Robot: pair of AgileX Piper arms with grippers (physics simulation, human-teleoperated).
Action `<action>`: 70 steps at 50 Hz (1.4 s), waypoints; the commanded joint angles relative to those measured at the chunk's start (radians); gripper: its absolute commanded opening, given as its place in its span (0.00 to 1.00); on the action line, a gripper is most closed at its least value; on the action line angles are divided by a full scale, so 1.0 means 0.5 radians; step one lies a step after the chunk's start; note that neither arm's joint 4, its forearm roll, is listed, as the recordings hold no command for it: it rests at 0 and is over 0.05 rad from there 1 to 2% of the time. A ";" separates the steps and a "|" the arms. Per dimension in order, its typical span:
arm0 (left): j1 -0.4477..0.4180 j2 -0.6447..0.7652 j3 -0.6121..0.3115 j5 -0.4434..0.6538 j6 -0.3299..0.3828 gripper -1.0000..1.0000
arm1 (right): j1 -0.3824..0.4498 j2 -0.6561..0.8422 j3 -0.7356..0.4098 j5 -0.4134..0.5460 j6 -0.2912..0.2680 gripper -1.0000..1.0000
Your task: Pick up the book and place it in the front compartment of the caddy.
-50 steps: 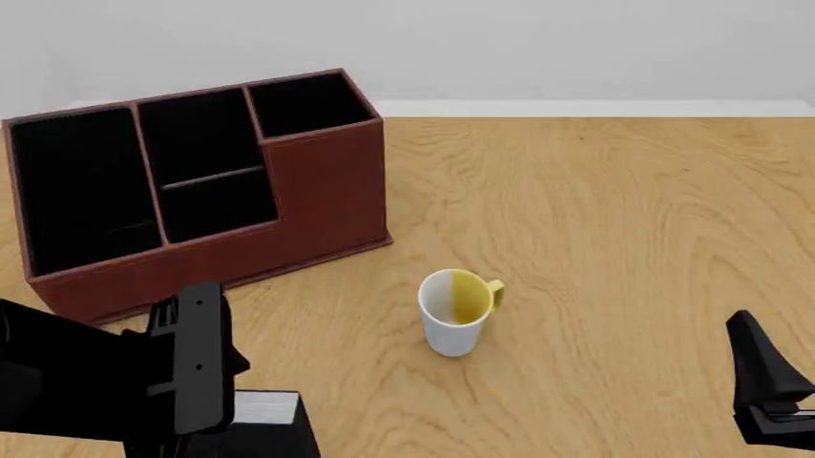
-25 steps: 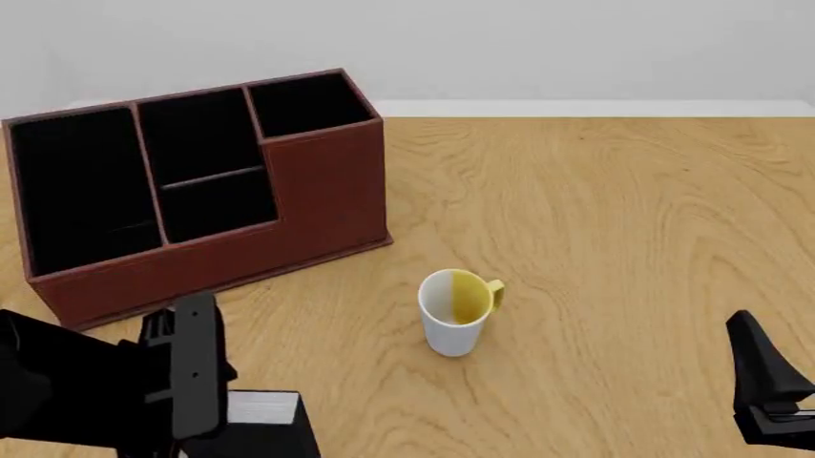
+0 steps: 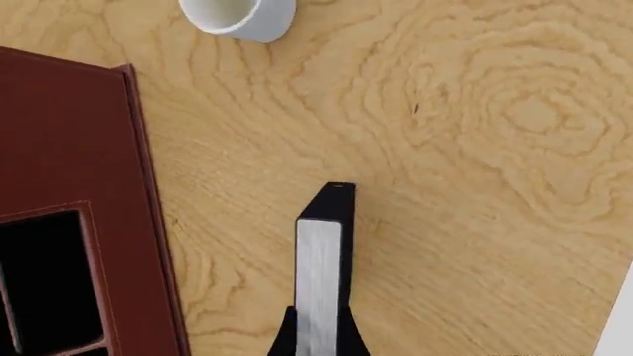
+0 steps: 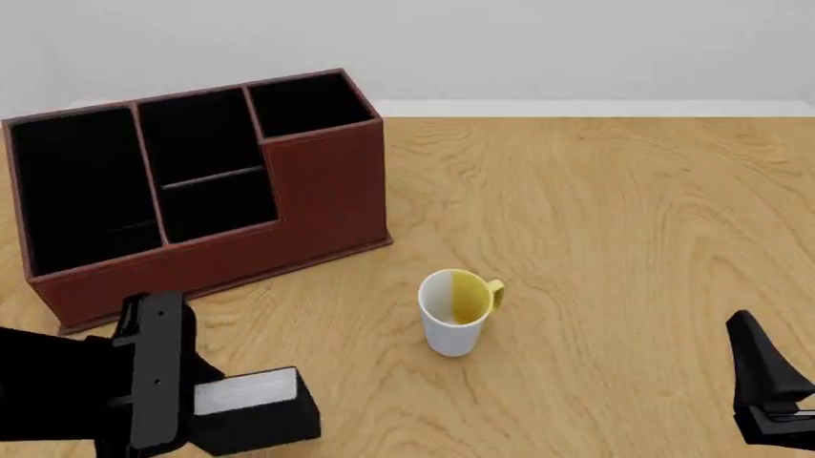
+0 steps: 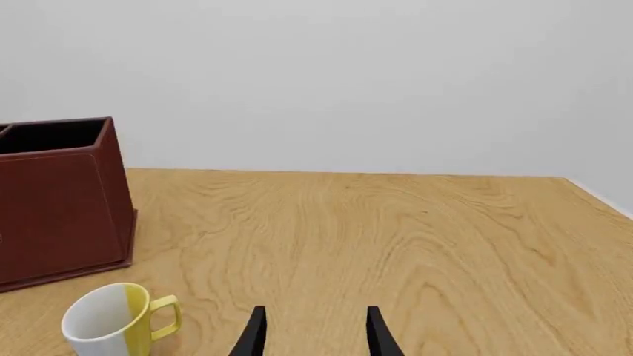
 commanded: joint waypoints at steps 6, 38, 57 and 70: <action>-0.057 -0.347 0.011 -0.210 0.523 0.00 | 0.000 0.000 0.000 0.000 0.000 1.00; 0.791 -0.322 -0.299 -0.450 1.198 0.00 | -0.001 0.000 0.000 0.000 0.001 1.00; 0.997 -0.023 -0.602 -0.644 1.245 0.00 | 0.000 0.000 0.000 0.000 0.000 1.00; 1.091 0.212 -0.686 -0.865 1.272 0.00 | 0.000 0.000 0.000 0.000 0.000 1.00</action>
